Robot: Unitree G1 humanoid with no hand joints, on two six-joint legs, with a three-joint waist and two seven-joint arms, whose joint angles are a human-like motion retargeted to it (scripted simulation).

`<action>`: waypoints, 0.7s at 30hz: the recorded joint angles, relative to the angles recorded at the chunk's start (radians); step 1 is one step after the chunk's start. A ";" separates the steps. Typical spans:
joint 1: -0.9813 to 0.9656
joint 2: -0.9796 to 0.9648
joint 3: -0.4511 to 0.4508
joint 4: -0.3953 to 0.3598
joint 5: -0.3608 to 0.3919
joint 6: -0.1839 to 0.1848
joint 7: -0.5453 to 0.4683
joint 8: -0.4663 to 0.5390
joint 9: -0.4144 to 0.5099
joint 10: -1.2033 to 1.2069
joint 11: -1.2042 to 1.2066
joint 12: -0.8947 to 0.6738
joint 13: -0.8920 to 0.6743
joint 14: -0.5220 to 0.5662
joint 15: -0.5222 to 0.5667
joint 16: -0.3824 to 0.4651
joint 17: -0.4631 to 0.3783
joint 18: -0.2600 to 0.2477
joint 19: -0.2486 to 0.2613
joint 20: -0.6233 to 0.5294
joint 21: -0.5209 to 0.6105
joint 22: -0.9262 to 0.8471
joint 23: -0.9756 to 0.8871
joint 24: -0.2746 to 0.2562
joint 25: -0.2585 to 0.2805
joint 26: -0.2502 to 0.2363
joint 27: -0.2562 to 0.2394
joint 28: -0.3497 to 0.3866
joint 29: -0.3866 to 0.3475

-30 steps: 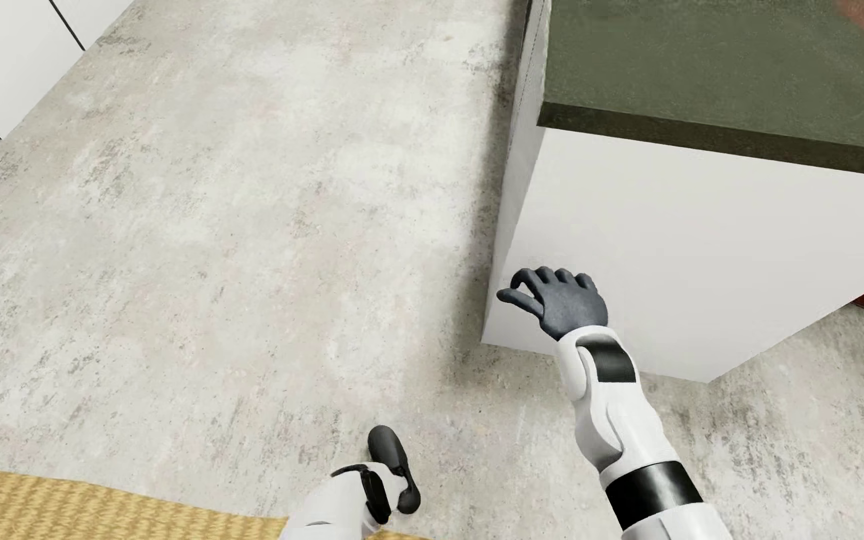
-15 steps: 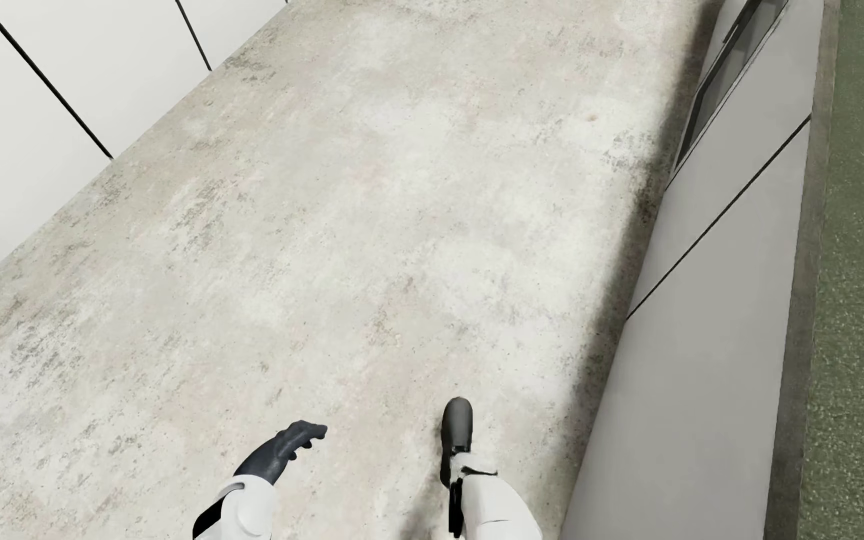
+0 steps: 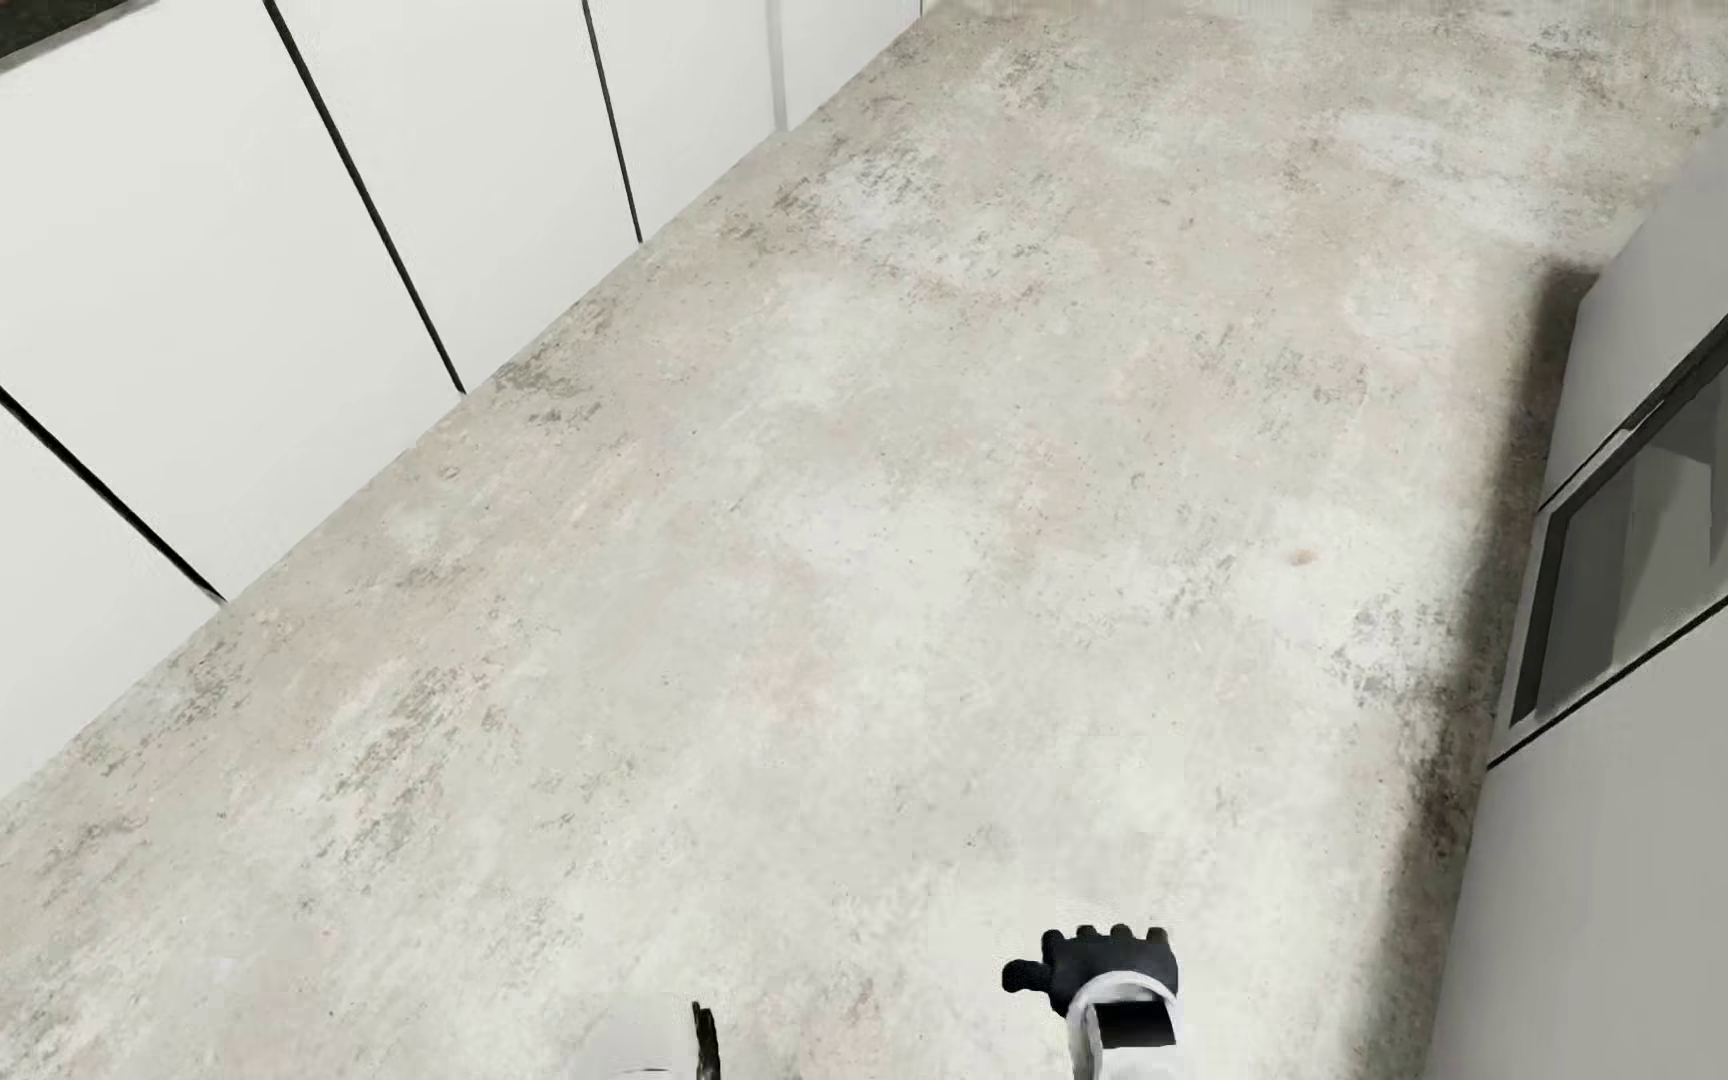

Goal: Circle the counter

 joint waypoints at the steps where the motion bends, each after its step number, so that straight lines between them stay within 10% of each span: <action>1: -0.045 0.059 0.017 0.003 0.014 -0.001 0.016 0.033 -0.004 -0.156 -0.025 0.017 -0.062 0.012 -0.026 0.007 0.000 0.000 0.005 0.005 -0.016 -0.023 -0.068 0.009 0.059 -0.018 -0.035 -0.003 -0.010; 6: -0.079 0.319 0.023 -0.123 0.031 0.001 0.049 0.109 -0.016 -1.117 -0.138 0.034 -0.220 -0.022 -0.102 -0.015 -0.072 -0.227 0.036 0.028 0.018 -0.026 -0.467 0.028 0.345 -0.016 -0.093 -0.069 -0.059; 9: -0.083 0.408 0.042 -0.167 -0.034 -0.020 0.096 0.090 -0.017 -0.873 0.003 0.043 -0.148 0.119 0.051 -0.036 -0.090 -0.028 0.067 0.036 0.039 -0.003 -0.580 0.084 0.427 -0.007 -0.070 -0.093 -0.058; 11: -0.072 0.311 0.054 -0.155 -0.123 -0.054 0.151 0.052 -0.011 -0.653 0.388 0.056 -0.076 0.093 0.258 -0.094 -0.111 0.027 0.217 0.101 0.087 0.026 -0.543 0.053 0.288 0.018 -0.020 -0.038 -0.076; 13: 0.013 0.118 0.043 -0.176 -0.232 -0.093 0.189 0.052 -0.005 -0.553 0.802 0.027 0.010 -0.055 0.368 -0.113 -0.067 0.022 0.213 0.121 0.070 0.093 -0.423 0.042 0.194 0.059 0.032 -0.061 -0.129; 18: 0.370 -0.362 -0.048 -0.295 -0.305 -0.133 0.137 0.052 -0.009 -0.728 0.936 -0.108 0.247 -0.198 0.252 -0.062 0.058 -0.009 0.141 0.026 -0.294 0.069 -0.034 0.144 0.468 -0.005 0.252 -0.109 -0.167; 21: 0.532 -0.482 -0.082 -0.343 -0.405 -0.130 0.042 -0.088 -0.022 -0.829 0.450 -0.263 0.482 -0.264 0.248 -0.002 0.026 -0.027 0.097 -0.057 -0.266 0.011 -0.055 0.097 0.468 -0.086 0.217 -0.109 -0.087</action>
